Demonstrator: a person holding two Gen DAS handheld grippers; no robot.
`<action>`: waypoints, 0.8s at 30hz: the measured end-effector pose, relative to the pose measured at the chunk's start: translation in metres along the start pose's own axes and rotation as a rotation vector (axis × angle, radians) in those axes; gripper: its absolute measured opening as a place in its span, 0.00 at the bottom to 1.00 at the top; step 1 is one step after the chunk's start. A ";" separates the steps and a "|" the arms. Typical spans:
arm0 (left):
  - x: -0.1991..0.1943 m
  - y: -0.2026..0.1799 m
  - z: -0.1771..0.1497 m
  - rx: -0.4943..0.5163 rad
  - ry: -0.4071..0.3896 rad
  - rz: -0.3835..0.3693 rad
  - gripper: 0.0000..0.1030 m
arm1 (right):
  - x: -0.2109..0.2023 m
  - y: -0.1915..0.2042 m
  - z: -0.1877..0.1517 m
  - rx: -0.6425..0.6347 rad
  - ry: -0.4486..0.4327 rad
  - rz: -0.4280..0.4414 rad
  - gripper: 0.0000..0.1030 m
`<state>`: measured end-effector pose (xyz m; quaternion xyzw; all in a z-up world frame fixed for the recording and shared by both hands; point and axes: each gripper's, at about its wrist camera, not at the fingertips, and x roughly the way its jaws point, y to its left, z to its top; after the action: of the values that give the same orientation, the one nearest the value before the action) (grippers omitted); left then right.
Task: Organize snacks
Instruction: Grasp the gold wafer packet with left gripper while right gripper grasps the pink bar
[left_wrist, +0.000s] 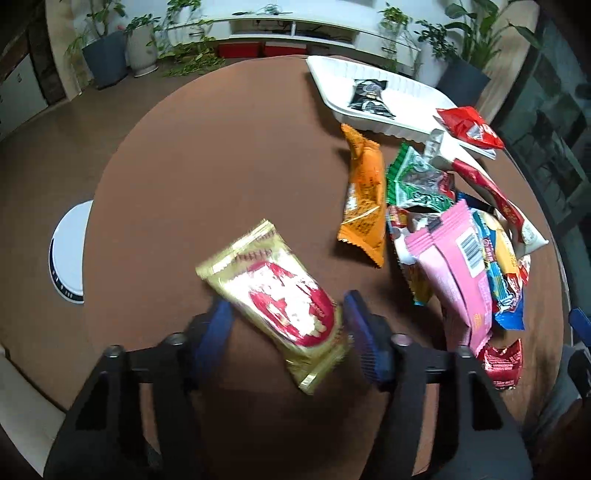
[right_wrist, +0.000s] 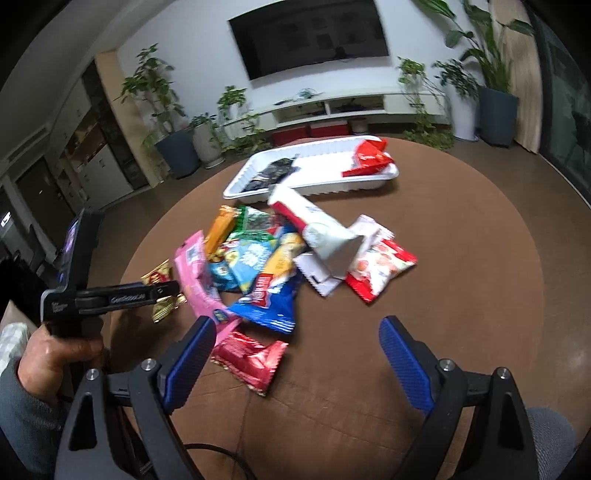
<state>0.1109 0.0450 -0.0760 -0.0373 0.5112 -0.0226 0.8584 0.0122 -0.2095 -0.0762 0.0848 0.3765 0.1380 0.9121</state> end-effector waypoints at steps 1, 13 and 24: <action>0.000 -0.002 0.001 0.011 -0.001 -0.002 0.46 | 0.001 0.005 0.000 -0.017 0.002 0.011 0.90; 0.009 -0.002 0.012 0.007 0.005 0.037 0.65 | 0.002 0.025 -0.003 -0.080 0.006 0.033 0.89; 0.005 -0.001 0.010 0.047 -0.026 0.002 0.28 | 0.016 0.050 0.010 -0.152 0.008 0.062 0.83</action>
<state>0.1223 0.0440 -0.0759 -0.0168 0.4992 -0.0331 0.8657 0.0206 -0.1579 -0.0668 0.0263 0.3656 0.1945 0.9098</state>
